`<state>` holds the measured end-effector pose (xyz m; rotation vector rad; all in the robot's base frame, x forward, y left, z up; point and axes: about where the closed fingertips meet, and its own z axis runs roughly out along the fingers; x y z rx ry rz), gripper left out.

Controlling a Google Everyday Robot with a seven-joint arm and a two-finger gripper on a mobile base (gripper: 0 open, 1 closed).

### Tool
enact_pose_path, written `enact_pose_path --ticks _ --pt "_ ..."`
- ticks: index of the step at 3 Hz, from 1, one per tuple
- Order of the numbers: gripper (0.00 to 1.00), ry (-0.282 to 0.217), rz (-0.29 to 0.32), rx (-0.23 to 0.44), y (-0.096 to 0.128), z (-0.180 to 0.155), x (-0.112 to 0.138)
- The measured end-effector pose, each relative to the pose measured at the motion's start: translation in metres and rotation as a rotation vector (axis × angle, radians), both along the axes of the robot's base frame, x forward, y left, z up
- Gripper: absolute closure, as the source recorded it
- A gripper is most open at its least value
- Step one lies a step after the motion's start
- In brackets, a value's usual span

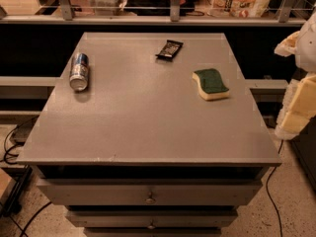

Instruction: Move rxbar chocolate near redbull can

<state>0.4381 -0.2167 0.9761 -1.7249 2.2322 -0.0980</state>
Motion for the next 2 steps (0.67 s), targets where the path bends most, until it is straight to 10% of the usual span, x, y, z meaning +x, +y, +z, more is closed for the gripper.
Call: enact_pose_path --ticks 2 --pt "0.0 -0.025 0.016 0.059 0.006 -0.005 0.013"
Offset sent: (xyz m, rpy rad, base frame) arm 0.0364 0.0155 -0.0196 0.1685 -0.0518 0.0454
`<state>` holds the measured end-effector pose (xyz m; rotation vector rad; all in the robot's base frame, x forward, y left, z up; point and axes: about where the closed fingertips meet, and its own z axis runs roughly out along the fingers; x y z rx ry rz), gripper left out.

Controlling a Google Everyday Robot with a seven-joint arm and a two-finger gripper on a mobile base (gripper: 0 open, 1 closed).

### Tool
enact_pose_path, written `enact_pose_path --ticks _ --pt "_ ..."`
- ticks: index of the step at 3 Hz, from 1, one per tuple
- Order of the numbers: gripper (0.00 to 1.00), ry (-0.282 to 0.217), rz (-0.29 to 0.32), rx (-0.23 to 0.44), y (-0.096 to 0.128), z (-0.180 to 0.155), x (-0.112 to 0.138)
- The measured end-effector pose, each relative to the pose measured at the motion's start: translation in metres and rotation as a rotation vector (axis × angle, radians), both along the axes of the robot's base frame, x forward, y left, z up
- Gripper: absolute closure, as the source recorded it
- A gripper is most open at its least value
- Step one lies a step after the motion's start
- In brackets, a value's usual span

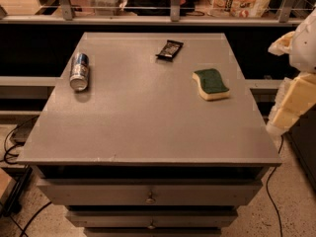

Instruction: Move rxbar chocolate near redbull can

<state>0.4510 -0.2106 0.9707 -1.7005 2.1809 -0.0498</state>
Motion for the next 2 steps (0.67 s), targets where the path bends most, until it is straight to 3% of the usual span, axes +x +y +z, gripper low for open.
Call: enact_pose_path --ticks 1,2 --pt "0.0 -0.044 0.019 0.109 0.009 -0.009 0.03" --pt "0.0 -0.104 0.02 0.209 0.017 -0.016 0.077"
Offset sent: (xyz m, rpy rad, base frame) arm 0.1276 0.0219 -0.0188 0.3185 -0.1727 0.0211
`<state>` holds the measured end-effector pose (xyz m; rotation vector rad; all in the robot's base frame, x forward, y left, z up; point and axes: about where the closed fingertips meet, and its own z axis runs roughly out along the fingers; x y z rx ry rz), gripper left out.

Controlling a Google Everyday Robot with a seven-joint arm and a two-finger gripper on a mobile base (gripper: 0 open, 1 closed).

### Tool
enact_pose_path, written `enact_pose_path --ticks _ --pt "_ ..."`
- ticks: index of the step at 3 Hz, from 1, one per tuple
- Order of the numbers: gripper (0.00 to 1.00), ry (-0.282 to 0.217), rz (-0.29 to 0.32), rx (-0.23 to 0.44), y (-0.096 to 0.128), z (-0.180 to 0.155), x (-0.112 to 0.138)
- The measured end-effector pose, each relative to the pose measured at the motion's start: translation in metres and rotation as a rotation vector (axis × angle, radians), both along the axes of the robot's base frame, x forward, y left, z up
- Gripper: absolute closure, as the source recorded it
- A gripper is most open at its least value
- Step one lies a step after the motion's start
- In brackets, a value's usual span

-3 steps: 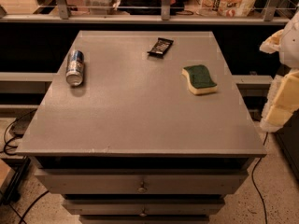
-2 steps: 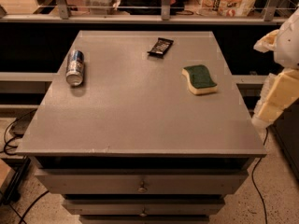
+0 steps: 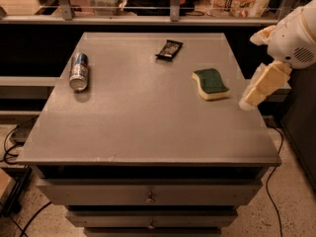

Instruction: Move rxbar chocolate near redbull can

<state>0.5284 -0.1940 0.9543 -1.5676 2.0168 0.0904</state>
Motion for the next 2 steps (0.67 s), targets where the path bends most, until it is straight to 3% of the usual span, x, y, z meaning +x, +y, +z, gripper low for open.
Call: enact_pose_path --ticks 1,2 --pt "0.0 0.0 -0.014 0.012 0.002 -0.001 0.002" --pt "0.0 -0.026 -0.078 0.119 0.021 -0.008 0.03"
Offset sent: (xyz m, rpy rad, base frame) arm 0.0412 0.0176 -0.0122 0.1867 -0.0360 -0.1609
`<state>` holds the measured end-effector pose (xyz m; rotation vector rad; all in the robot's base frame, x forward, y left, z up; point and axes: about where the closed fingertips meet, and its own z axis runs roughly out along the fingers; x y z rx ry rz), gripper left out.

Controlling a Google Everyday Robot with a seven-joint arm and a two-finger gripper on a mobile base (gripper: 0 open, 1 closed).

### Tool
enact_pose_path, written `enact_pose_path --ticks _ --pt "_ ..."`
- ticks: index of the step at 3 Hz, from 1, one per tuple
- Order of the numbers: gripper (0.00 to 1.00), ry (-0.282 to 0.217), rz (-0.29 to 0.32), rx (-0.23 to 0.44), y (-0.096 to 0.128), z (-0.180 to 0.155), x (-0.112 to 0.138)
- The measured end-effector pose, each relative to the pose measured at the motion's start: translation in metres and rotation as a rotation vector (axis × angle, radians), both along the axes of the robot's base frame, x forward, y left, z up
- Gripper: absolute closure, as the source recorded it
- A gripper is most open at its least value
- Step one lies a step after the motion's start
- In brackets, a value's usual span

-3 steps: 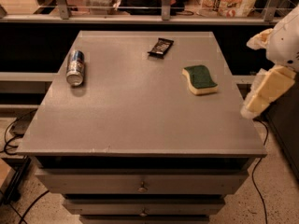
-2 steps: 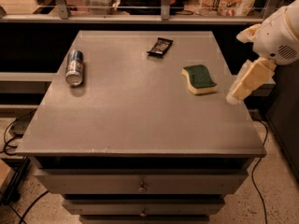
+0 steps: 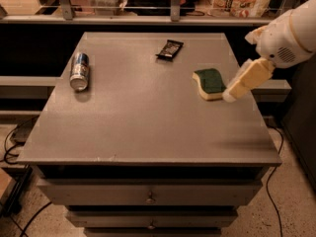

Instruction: Move rxbar chocolate near redbull can

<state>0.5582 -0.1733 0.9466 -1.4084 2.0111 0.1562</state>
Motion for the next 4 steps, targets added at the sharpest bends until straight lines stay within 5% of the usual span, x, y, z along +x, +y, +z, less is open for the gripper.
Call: enact_pose_path --ticks 3,4 --pt "0.0 -0.068 0.065 0.247 0.089 -0.023 0.135" --pt "0.0 -0.077 0.078 0.307 0.103 -0.023 0.164"
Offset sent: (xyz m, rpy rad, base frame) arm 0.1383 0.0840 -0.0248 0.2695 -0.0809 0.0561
